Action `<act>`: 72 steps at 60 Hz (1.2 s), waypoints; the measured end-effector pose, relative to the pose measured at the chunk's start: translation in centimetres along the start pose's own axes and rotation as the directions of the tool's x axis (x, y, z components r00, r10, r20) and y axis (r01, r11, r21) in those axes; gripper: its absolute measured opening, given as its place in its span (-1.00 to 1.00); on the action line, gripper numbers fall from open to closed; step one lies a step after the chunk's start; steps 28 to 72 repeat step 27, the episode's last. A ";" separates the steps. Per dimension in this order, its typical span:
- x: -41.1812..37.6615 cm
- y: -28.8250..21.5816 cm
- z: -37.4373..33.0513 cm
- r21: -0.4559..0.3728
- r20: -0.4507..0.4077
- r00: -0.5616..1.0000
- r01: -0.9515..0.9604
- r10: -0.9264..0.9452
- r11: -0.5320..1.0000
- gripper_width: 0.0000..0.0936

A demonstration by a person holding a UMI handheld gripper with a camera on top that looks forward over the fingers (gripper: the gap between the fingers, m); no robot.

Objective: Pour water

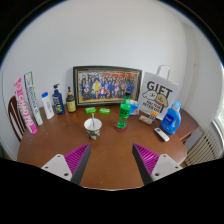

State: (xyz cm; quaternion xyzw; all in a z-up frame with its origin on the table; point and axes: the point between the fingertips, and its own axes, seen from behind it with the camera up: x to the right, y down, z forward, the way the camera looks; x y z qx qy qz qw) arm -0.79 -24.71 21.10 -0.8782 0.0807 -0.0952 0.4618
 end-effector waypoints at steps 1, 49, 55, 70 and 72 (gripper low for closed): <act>-0.2 0.2 -0.6 0.000 -0.001 1.000 0.008 -0.008 1.000 0.82; 0.3 1.9 -6.5 0.048 -0.011 0.998 0.055 -0.055 0.997 0.83; 0.3 1.9 -6.5 0.048 -0.011 0.998 0.055 -0.055 0.997 0.83; 0.3 1.9 -6.5 0.048 -0.011 0.998 0.055 -0.055 0.997 0.83; 0.3 1.9 -6.5 0.048 -0.011 0.998 0.055 -0.055 0.997 0.83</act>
